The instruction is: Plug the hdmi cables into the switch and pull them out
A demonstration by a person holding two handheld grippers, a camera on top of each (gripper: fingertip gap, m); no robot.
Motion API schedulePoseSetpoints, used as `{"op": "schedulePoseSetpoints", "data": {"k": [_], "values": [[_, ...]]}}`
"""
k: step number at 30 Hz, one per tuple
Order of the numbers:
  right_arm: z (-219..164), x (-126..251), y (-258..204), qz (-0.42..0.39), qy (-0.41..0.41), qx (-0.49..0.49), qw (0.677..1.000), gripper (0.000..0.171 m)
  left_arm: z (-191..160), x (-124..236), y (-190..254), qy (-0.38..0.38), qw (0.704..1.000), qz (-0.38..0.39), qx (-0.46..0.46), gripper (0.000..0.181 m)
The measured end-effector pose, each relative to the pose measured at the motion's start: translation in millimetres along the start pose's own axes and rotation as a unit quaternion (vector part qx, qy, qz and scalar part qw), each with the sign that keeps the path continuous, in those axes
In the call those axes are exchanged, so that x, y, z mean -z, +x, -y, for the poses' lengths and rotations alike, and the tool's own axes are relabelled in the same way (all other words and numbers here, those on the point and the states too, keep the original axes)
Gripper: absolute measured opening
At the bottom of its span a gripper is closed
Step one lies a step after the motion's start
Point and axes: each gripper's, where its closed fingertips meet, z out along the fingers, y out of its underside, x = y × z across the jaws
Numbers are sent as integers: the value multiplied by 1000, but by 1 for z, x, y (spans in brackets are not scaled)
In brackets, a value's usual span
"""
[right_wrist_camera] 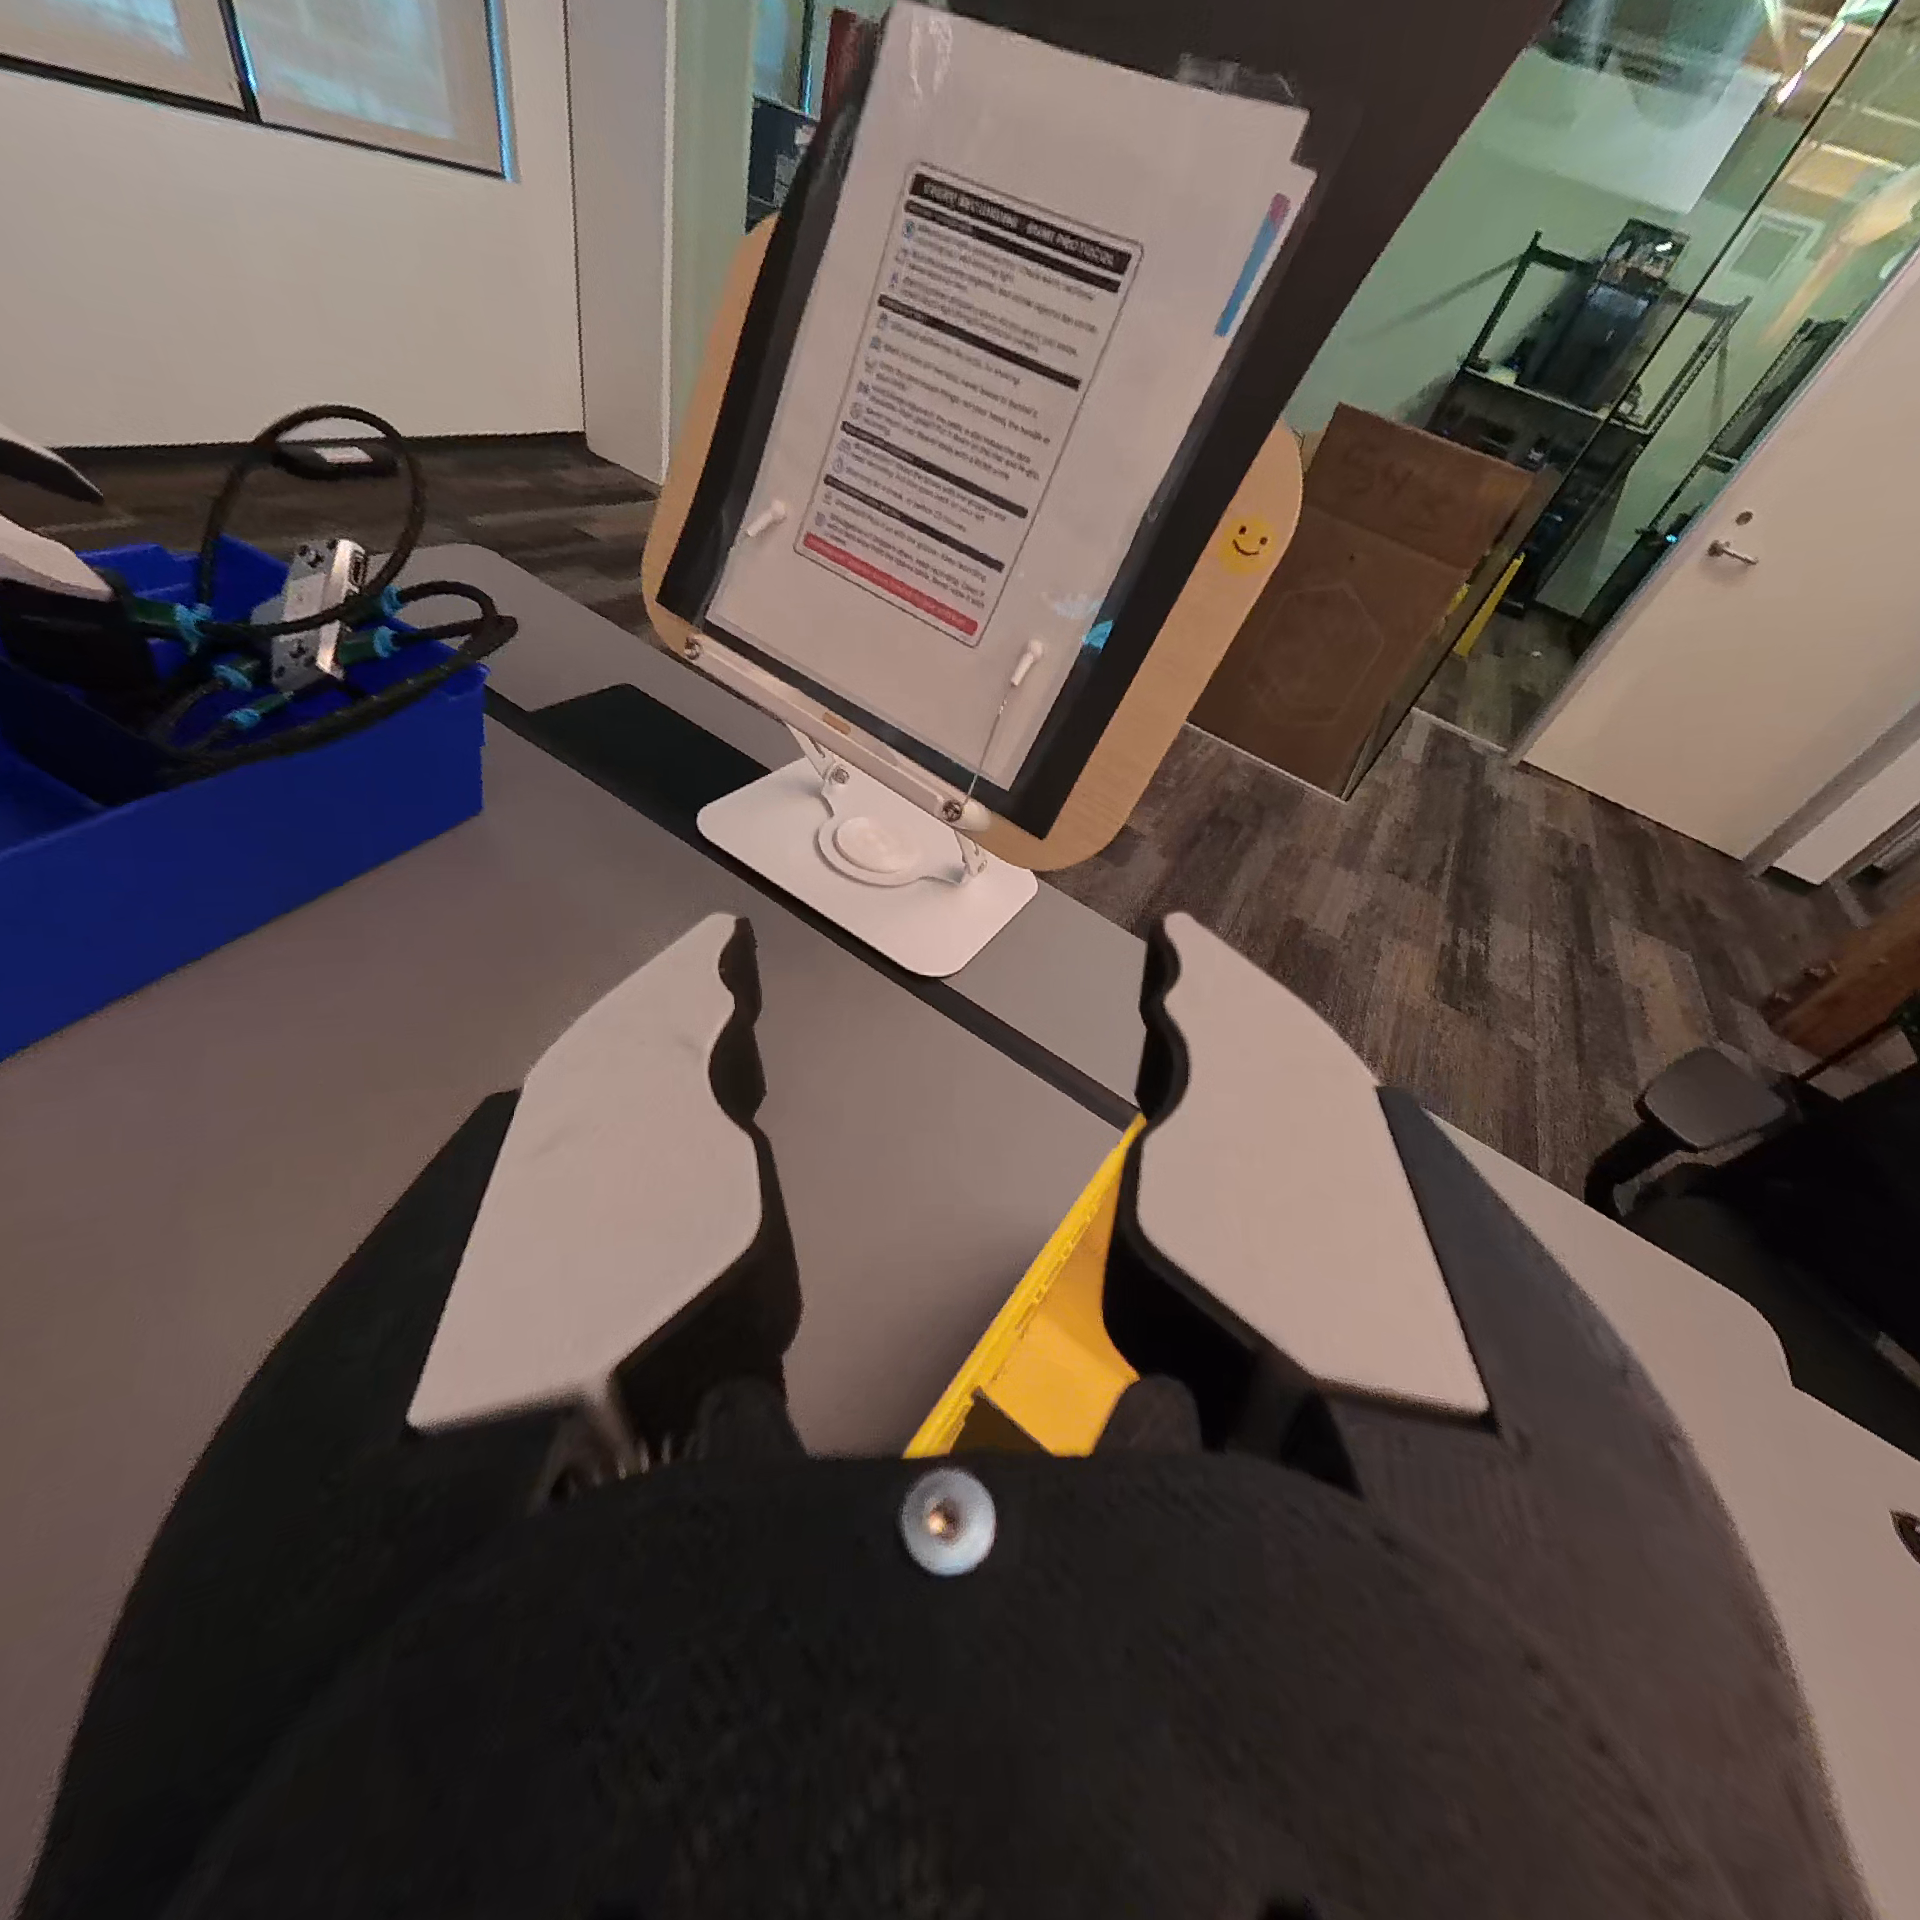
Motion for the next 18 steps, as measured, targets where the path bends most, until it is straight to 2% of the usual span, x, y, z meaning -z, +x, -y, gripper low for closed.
{"op": "schedulePoseSetpoints", "data": {"k": [4,6,8,10,13,15,17,18], "values": [[-6,-5,8,3,-6,-11,1000,71,-2,-21,9,-62,995,23,-80,63],[-8,-5,10,6,-9,-19,1000,71,-11,-31,14,-102,990,24,-91,63],[-9,-4,10,8,-11,-23,1000,71,-27,-29,3,-162,981,62,-83,64],[-7,-2,11,6,-10,-17,1000,71,-37,-8,-14,-209,968,116,-78,67],[-5,1,15,-9,-10,-4,1000,71,-58,32,-19,-268,956,122,6,84],[-4,3,17,-8,-7,-7,1000,71,-87,55,-19,-328,935,117,74,91],[-2,5,16,-2,-2,-14,1000,71,-116,68,-21,-380,914,114,87,88],[-1,6,16,-1,0,-16,1000,71,-127,71,-22,-398,907,112,81,77]]}}
